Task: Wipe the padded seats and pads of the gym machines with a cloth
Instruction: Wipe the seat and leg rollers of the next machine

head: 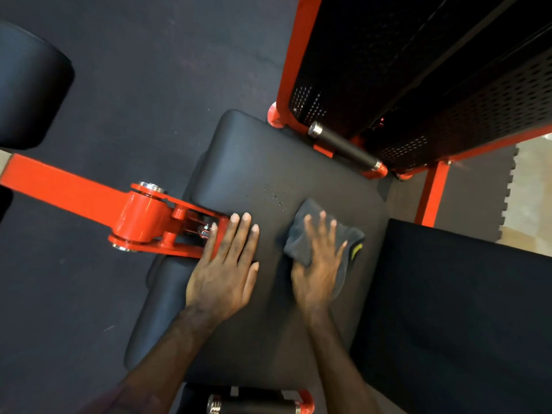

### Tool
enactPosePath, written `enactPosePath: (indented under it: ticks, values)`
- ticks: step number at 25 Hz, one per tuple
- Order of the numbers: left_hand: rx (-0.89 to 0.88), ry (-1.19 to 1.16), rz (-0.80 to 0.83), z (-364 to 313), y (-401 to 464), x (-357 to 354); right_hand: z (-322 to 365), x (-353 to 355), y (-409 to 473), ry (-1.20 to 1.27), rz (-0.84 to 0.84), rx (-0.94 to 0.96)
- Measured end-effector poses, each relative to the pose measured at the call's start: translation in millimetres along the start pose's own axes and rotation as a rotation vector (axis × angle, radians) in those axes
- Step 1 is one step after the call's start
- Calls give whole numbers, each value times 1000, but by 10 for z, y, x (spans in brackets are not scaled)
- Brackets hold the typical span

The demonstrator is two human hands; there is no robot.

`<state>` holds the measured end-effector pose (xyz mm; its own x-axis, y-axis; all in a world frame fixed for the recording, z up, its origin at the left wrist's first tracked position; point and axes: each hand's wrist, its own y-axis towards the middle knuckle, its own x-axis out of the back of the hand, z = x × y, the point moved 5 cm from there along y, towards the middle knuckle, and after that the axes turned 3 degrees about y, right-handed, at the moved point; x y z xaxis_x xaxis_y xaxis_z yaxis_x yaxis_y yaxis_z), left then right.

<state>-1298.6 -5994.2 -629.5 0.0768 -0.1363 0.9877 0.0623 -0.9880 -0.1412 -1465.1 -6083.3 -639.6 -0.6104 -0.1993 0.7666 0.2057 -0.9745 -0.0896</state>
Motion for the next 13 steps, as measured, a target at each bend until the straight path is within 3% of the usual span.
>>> enactPosePath:
  ticks: [4,8,11,13]
  values:
    - [-8,19,-13,0,19,-9,154,-138,272,-23,132,242]
    - [-16,7,-21,0,4,-13,47,-1,633,15,-11,38]
    - [-14,-13,-16,7,2,-21,425,-218,110,61,82,144]
    - [-12,-11,-18,5,5,-7,534,-284,229,114,132,222]
